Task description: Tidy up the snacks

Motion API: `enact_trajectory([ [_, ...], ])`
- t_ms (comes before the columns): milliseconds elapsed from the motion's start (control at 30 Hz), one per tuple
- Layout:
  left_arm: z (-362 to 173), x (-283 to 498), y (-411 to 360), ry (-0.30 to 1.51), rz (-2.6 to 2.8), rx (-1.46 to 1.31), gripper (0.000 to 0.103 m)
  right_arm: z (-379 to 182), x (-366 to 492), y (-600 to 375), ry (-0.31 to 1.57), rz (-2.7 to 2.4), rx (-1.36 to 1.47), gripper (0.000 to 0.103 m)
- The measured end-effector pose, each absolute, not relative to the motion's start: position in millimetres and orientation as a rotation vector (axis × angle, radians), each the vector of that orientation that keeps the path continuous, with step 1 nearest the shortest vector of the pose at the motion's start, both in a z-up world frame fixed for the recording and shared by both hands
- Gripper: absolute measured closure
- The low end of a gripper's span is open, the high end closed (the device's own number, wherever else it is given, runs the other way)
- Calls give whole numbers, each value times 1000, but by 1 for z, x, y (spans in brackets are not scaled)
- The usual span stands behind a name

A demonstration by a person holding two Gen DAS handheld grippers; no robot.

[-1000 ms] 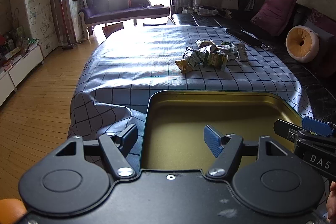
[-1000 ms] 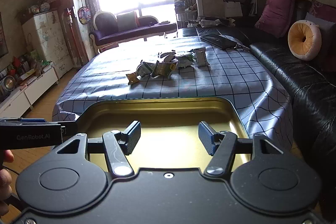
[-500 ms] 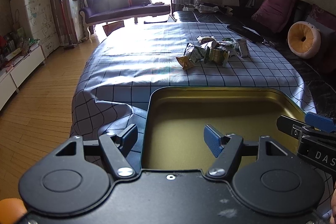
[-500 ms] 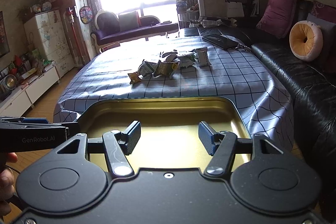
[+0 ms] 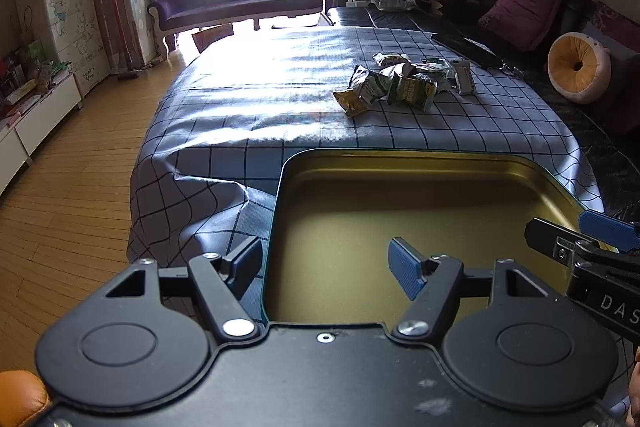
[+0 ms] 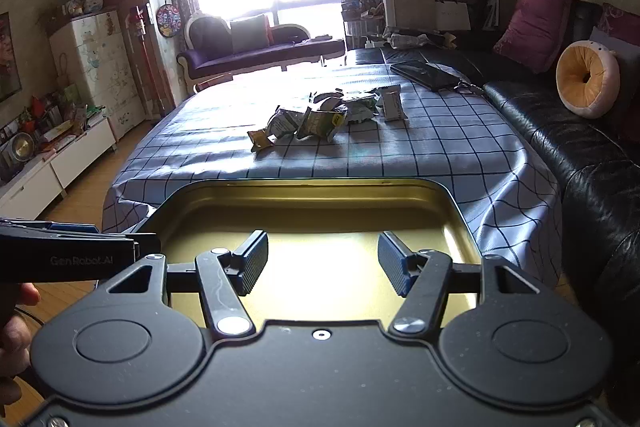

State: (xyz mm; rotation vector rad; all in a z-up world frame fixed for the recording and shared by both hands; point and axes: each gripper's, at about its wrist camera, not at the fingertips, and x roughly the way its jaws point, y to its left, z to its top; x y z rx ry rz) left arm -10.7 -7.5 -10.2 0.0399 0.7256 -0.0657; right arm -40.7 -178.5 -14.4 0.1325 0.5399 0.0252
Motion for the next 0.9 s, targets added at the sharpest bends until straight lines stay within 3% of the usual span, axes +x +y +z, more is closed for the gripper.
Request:
enact_trajectory([
  [900,-14,-10,-10,749,-73,53,30,-17,-42,-169,565,61,80,38],
])
